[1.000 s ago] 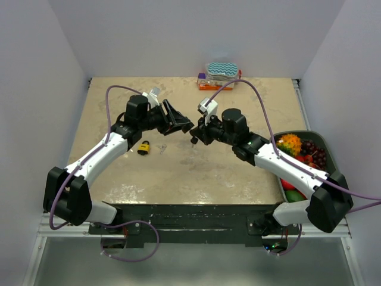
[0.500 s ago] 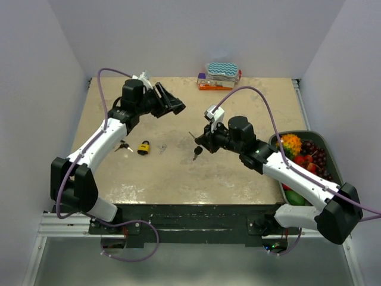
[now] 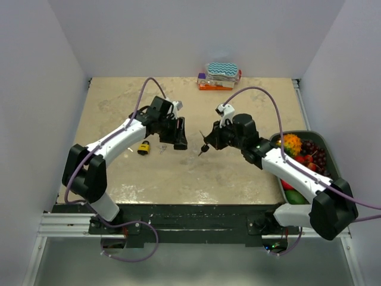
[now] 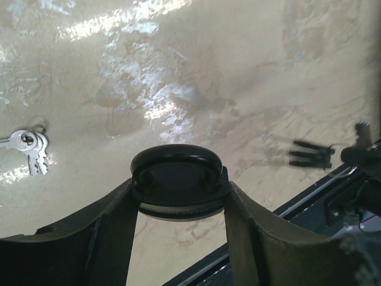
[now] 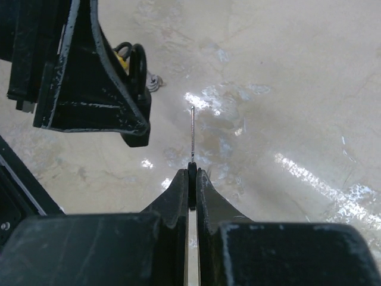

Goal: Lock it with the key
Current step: Place the lock at the center of the board.

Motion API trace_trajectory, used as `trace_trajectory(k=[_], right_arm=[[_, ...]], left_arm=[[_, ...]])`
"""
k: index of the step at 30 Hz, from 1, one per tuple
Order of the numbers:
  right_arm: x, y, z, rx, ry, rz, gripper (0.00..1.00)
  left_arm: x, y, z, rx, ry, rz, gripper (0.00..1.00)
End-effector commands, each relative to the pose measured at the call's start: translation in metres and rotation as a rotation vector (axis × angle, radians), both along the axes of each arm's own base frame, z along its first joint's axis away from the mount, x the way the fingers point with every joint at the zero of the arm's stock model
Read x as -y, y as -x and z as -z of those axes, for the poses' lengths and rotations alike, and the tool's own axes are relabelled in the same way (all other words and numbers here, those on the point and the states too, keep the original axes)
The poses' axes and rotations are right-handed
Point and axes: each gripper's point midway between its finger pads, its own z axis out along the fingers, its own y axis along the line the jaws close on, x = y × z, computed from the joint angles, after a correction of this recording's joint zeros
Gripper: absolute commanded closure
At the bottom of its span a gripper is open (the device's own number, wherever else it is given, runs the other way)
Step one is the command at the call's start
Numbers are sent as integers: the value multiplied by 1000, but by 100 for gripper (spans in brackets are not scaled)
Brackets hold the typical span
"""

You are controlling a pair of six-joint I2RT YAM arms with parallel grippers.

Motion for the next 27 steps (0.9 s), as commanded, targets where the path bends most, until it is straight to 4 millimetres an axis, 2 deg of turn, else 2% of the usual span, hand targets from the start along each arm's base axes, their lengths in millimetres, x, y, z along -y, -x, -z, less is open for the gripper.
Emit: trace_trajectory(k=[1,5,6,10,11,21,27], right_arm=[[-4,-8,10,-36,-51,10,100],[-7,-10,29,-71,-51,6,100],[-7,-10,39,-92,-42,5,100],[-12,-15,52,-105,-50,2,100],[-13,-15,54,-111,-53,3,100],[-18,-23,83,-153,-73,23,100],[-18,-31,96,-172,-77,42,100]], left_arm=[[0,-2,18,-20,-22,20,100],[6,-2,43,-94,-26,26,100],[6,-2,48,-109,-31,26,100],[10,-5,63,-147,-51,27,100],[9,-4,72,-166,-74,22,100],[8,-12,101,-213,-154,-18,100],[2,-16,116,-232,-206,-50,86]])
